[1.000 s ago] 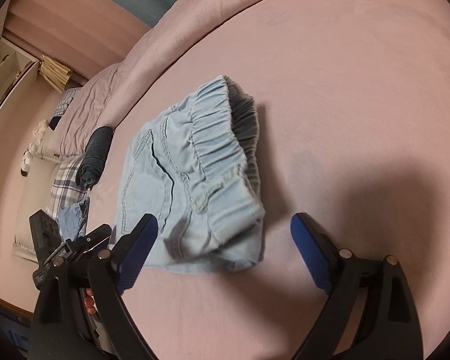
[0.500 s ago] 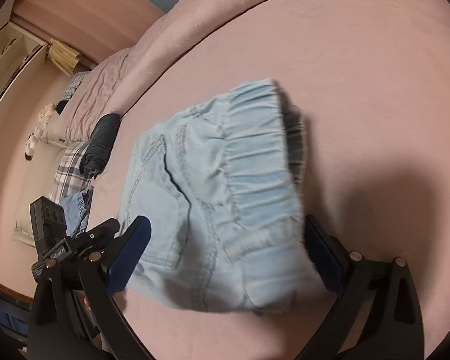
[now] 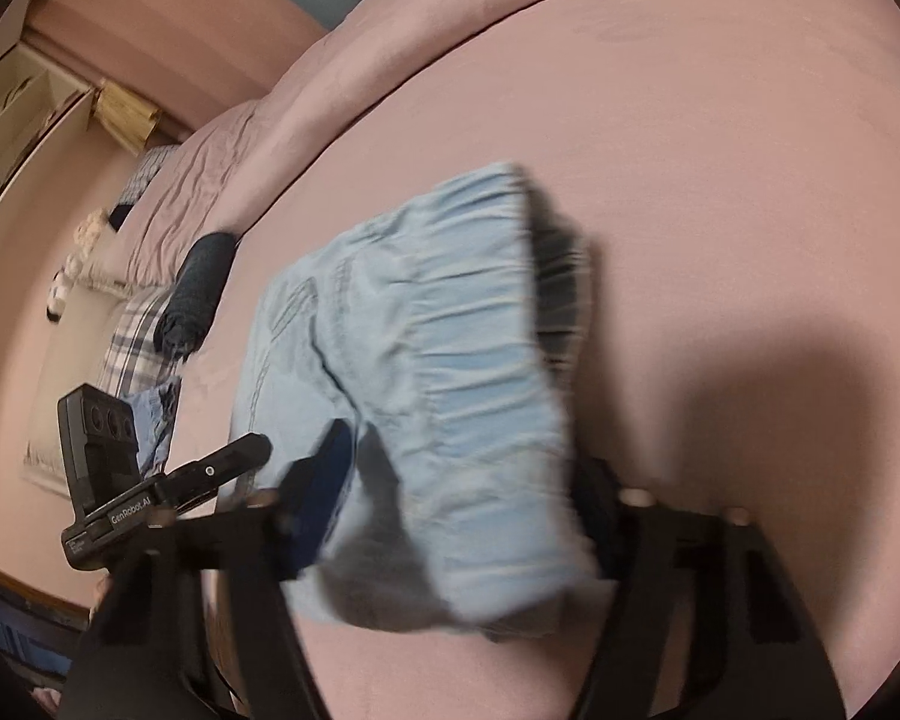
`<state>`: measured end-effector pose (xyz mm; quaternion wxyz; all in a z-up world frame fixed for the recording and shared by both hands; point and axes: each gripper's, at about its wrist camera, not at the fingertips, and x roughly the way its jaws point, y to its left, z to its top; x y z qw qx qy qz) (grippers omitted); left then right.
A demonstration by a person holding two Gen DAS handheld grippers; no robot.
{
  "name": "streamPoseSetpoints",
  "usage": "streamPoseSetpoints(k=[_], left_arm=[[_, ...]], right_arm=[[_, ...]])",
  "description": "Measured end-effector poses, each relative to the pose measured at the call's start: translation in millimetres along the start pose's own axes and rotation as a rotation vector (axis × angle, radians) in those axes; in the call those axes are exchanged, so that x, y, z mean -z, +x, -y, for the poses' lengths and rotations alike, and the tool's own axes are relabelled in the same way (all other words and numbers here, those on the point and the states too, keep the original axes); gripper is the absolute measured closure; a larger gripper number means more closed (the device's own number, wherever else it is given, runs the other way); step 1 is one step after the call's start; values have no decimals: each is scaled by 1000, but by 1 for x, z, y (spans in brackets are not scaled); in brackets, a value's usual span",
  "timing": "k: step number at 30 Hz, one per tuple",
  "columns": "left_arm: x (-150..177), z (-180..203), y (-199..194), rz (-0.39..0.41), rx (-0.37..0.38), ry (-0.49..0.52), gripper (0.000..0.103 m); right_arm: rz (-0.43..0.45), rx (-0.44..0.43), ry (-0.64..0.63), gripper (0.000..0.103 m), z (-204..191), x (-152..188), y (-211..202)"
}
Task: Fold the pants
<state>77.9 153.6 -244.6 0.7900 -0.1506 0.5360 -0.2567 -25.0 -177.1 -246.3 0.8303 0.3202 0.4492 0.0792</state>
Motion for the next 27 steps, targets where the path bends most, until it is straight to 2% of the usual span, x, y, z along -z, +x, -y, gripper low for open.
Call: streamPoseSetpoints(k=[3,6,8,14,16,18,27], left_arm=[[0,9,4,8,-40,-4,57],[-1,12,5,14,-54,-13,60],[1,16,5,20,-61,-9,62],[4,31,1,55,-88,40,77],[4,30,1,57,-80,27,79],[4,29,-1,65,-79,17,85],[4,42,-13,120,-106,66,88]], right_arm=[[25,-7,20,54,3,4,-4],[44,73,-34,56,-11,7,-2],[49,93,-44,57,-14,6,-3],[76,129,-94,63,-24,5,-6],[91,144,-124,65,-31,4,-9],[98,159,-141,66,-35,4,-10],[142,168,-165,70,-44,4,-18]])
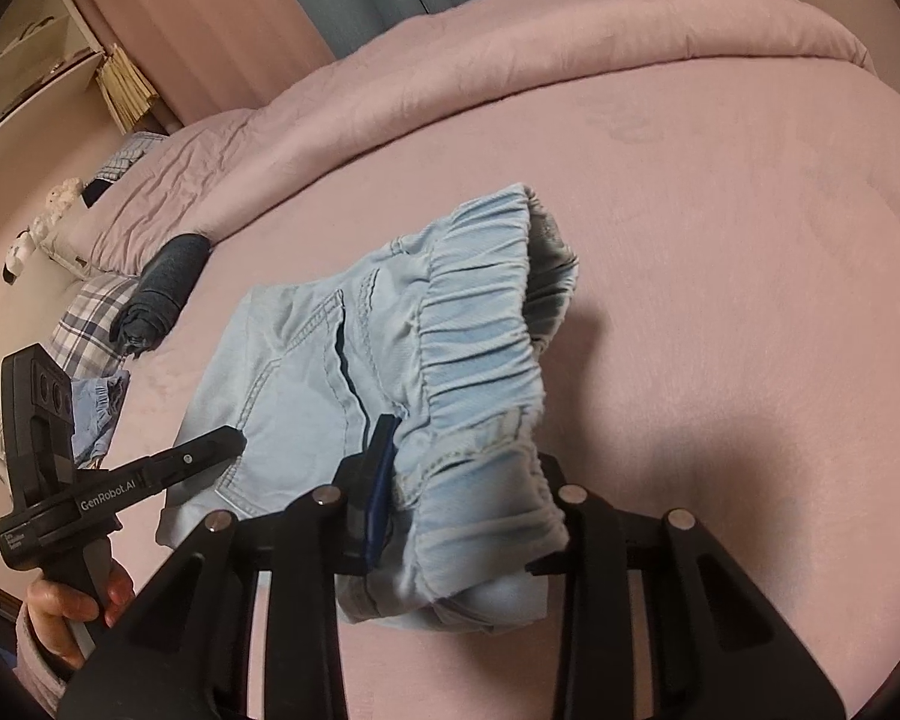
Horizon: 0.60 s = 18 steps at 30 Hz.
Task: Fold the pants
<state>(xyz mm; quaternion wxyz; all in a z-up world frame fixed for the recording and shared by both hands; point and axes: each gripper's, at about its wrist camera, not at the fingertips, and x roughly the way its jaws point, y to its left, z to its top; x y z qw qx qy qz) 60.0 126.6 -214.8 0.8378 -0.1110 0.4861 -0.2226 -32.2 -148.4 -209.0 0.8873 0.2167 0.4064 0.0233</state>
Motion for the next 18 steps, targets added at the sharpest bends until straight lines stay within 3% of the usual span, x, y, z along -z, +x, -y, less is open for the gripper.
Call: streamPoseSetpoints(k=[18], left_arm=[[-3,-19,-29,85,2,-10,88]], right_arm=[[54,-26,-82,70,-38,-15,-14]])
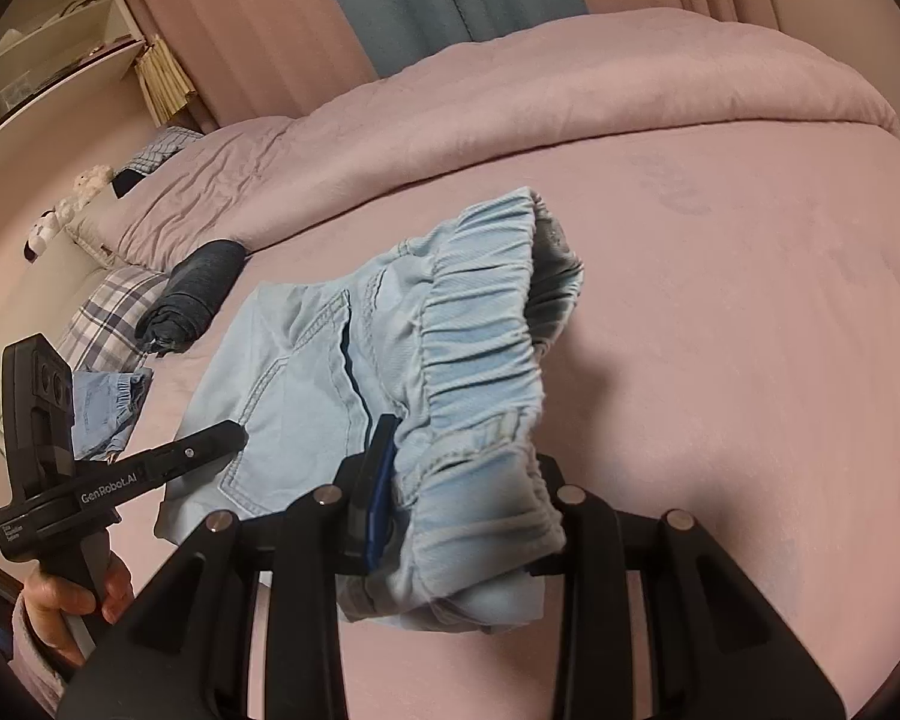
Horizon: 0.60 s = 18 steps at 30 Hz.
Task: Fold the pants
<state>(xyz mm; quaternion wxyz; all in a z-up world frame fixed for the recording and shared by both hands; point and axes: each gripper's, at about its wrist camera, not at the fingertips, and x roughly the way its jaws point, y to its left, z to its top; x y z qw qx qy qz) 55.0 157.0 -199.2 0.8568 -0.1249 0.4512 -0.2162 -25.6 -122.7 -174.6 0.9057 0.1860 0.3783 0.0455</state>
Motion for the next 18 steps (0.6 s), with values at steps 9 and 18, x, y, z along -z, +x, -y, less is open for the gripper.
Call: streamPoseSetpoints(k=[9,18], left_arm=[[-26,-6,0,27,-12,6,88],[-50,-10,8,51,-18,24,88]], right_arm=[[19,-15,-42,70,-18,-20,10],[46,-16,-53,70,-24,-46,24]])
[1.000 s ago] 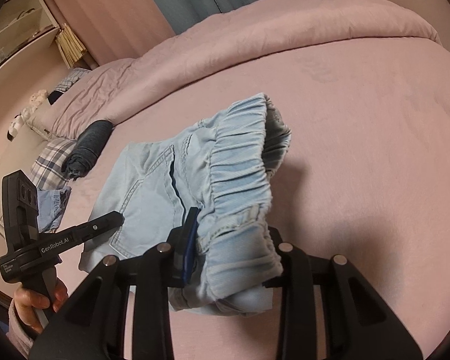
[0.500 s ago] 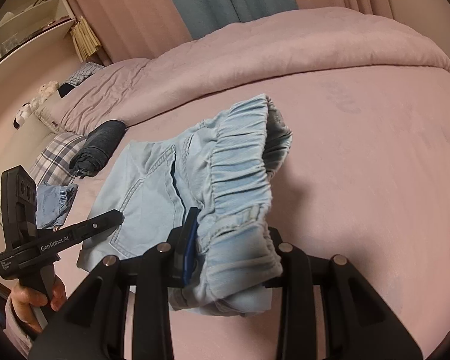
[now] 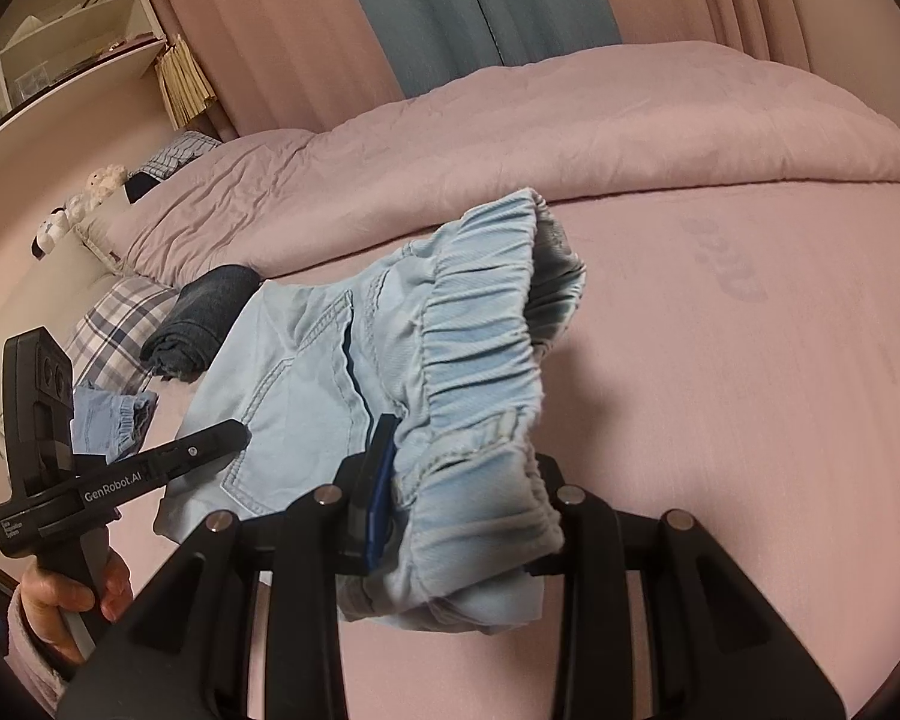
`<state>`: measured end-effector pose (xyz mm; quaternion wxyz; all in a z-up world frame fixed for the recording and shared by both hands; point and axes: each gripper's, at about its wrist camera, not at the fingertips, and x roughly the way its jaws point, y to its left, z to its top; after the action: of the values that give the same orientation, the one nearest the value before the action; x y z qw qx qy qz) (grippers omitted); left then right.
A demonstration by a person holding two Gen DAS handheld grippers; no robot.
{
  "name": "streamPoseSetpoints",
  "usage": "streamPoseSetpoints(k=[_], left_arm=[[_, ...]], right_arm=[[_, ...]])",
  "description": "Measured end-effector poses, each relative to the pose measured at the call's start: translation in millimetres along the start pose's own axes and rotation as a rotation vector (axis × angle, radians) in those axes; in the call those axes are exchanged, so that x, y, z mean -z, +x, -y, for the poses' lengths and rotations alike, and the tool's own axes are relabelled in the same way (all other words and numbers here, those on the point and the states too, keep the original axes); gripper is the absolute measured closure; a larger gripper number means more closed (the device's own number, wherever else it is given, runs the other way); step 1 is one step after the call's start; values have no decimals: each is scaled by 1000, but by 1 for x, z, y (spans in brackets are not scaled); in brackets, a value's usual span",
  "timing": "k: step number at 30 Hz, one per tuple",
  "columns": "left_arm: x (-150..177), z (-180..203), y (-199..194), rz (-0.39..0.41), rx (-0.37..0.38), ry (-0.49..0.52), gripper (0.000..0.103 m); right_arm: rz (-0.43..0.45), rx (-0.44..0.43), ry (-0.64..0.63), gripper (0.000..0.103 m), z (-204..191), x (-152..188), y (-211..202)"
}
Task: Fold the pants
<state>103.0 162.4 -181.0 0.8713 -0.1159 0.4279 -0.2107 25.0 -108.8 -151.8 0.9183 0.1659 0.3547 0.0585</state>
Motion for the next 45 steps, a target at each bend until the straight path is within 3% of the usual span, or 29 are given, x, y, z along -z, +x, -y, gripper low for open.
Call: streamPoseSetpoints(k=[32,45], left_arm=[[-27,-15,62,-80,-34,9,88],[-27,-23,76,-116,-52,27,88]], right_arm=[[-37,51,23,70,9,-19,64],[-92,73,36,70,23,-16,90]])
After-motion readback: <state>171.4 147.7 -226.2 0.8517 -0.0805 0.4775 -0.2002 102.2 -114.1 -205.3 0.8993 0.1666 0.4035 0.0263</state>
